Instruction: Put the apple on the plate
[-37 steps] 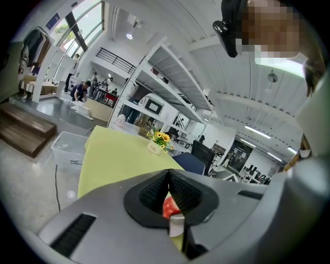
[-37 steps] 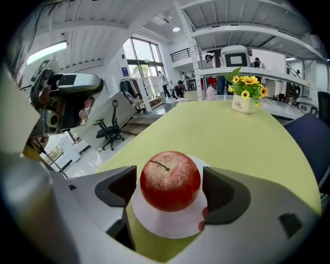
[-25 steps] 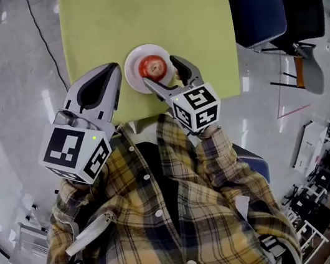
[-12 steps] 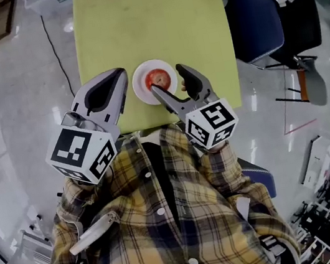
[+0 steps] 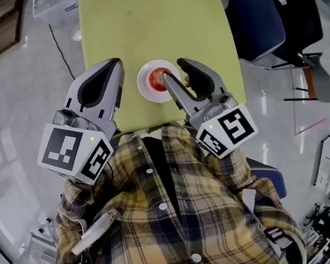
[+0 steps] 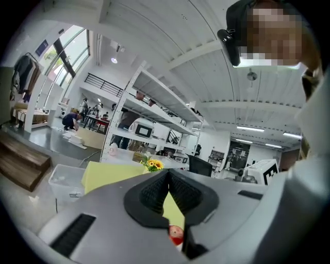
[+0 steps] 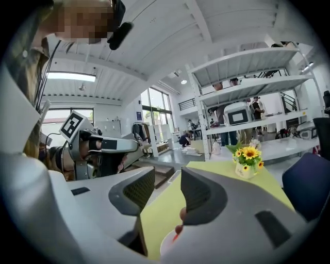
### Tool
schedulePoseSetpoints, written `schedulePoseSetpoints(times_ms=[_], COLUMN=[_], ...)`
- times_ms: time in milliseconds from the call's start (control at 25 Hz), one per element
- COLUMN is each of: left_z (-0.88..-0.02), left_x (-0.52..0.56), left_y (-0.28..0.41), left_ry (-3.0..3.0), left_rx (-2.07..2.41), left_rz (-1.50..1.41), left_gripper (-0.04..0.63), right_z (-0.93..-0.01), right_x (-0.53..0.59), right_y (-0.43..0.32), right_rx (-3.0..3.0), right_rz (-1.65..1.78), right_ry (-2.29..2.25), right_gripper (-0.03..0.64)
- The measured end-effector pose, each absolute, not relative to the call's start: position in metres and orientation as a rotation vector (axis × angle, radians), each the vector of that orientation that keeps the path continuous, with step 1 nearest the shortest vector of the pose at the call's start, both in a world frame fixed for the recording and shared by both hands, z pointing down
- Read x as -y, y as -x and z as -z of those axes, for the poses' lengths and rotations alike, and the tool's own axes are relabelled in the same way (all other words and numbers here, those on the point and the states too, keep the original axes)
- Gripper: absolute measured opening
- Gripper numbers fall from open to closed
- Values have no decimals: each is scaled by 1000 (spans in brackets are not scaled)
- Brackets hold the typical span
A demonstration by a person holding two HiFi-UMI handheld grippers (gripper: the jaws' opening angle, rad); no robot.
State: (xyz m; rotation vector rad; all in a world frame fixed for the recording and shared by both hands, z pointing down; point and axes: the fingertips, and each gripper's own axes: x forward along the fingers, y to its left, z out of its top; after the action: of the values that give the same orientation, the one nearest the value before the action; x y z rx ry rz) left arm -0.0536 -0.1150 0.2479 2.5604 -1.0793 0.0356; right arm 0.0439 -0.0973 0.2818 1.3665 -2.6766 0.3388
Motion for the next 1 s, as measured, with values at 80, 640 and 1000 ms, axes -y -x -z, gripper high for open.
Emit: schedulePoseSetpoints(times_ms=[80, 640, 1000], left_z=[-242, -242, -244], left_x=[113, 110, 110], left_y=[56, 115, 119], left_ry=[-2580, -2507, -2496], left_rx=[1084, 1192, 1190], left_rz=[-40, 43, 52], left_gripper=[8, 8, 8], right_z=[-272, -262, -268], right_x=[94, 83, 85], right_y=[-44, -38, -32], right_rx=[2707, 2732, 2688], right_rz=[-339, -418, -409], right_ry=[-1382, -1405, -1353], right_gripper=[127, -3, -3])
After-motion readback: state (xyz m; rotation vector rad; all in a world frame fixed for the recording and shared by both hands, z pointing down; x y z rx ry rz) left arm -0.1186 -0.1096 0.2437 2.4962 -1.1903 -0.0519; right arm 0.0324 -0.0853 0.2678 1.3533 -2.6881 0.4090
